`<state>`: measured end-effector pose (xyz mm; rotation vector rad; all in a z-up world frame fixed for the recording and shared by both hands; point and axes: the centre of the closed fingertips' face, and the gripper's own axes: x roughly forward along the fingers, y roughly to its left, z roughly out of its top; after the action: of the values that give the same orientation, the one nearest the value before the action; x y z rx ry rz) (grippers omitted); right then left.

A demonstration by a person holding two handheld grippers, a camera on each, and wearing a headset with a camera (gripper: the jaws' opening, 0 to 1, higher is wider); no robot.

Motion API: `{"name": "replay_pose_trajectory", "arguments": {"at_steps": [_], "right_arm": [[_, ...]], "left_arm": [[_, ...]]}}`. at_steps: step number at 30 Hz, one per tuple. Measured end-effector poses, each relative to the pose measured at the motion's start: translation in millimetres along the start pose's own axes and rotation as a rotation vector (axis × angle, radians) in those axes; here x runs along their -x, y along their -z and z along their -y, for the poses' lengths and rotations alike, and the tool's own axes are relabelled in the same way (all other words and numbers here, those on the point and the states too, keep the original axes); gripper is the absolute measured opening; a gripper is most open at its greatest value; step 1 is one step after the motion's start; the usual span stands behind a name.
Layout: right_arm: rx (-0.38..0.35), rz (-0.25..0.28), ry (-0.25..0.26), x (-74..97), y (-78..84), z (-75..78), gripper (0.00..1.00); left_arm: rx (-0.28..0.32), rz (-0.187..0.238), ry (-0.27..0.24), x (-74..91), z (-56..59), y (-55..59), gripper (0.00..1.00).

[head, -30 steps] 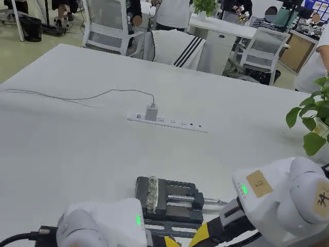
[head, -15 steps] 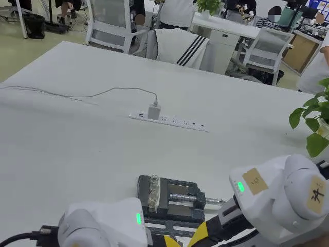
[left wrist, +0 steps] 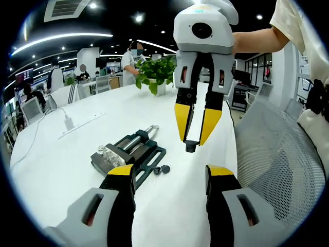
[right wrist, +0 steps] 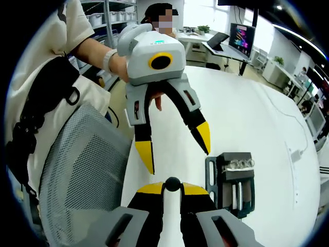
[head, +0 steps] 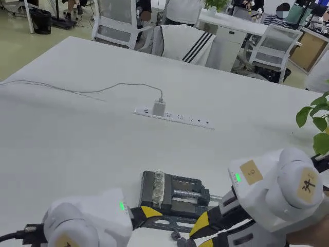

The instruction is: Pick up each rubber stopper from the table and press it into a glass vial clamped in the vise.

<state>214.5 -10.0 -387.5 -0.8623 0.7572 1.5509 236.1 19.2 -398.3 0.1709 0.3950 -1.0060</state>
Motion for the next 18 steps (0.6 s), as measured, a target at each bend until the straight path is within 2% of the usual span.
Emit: {"name": "replay_pose_trajectory", "arguments": {"at_steps": [7,13,16,18], "right_arm": [[0.01,-0.011,-0.01,-3.9,0.0,8.8,0.07],[0.039,-0.035,-0.018,-4.5,-1.1,21.0,0.07],[0.053,-0.049,-0.018,-3.3,-1.3,30.1,0.07],[0.066,-0.059,-0.016,-2.3,-1.9,36.8,0.07]], "left_arm": [[0.034,-0.031,-0.089,14.0,-22.0,17.2,0.68],[0.03,-0.066,-0.131,22.1,-31.0,27.9,0.84],[0.044,-0.082,-0.153,25.4,-34.9,32.5,0.93],[0.058,-0.089,-0.173,27.7,-37.8,34.9,0.96]]}}
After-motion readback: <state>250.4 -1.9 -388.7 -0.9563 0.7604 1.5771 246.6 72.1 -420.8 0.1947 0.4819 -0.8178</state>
